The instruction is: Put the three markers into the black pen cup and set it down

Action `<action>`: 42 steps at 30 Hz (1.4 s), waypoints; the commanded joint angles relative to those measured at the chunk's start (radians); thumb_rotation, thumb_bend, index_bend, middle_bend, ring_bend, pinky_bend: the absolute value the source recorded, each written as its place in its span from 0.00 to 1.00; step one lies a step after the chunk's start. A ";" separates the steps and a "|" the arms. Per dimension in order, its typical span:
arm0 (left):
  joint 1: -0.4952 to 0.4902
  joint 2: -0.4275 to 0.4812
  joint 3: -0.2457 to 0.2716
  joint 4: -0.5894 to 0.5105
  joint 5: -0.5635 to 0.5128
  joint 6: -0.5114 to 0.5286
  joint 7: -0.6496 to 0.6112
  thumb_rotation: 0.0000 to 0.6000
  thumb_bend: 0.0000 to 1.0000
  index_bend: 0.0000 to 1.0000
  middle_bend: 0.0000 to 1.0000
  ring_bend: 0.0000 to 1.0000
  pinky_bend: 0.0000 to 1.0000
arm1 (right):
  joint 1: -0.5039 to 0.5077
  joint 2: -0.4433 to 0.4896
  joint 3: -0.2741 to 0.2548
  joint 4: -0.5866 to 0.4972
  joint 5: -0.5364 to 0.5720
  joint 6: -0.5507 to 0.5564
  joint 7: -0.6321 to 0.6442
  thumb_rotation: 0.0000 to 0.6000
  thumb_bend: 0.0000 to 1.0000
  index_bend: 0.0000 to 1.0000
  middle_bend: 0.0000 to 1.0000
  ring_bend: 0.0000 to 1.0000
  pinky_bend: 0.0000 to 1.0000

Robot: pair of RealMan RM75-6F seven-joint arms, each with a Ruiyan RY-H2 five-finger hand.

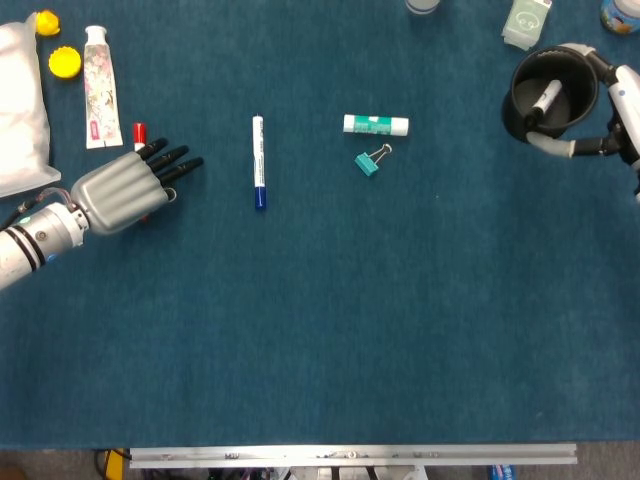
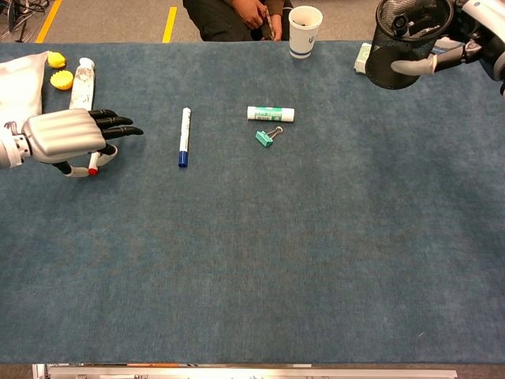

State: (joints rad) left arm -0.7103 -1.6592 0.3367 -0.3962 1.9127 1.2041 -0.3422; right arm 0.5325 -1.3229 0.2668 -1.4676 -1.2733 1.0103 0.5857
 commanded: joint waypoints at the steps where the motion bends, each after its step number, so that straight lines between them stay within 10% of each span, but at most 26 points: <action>1: 0.000 -0.006 0.001 0.005 -0.001 -0.005 -0.005 1.00 0.22 0.57 0.05 0.00 0.13 | -0.001 0.001 0.001 -0.001 0.001 0.000 -0.001 1.00 0.16 0.38 0.35 0.28 0.29; 42: -0.005 -0.013 -0.037 -0.061 -0.057 -0.056 -0.006 1.00 0.22 0.65 0.08 0.00 0.13 | -0.006 0.006 0.010 -0.004 0.006 0.002 -0.002 1.00 0.16 0.38 0.35 0.28 0.30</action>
State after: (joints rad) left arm -0.7146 -1.6746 0.3026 -0.4536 1.8585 1.1486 -0.3482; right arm 0.5265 -1.3171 0.2768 -1.4713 -1.2668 1.0120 0.5837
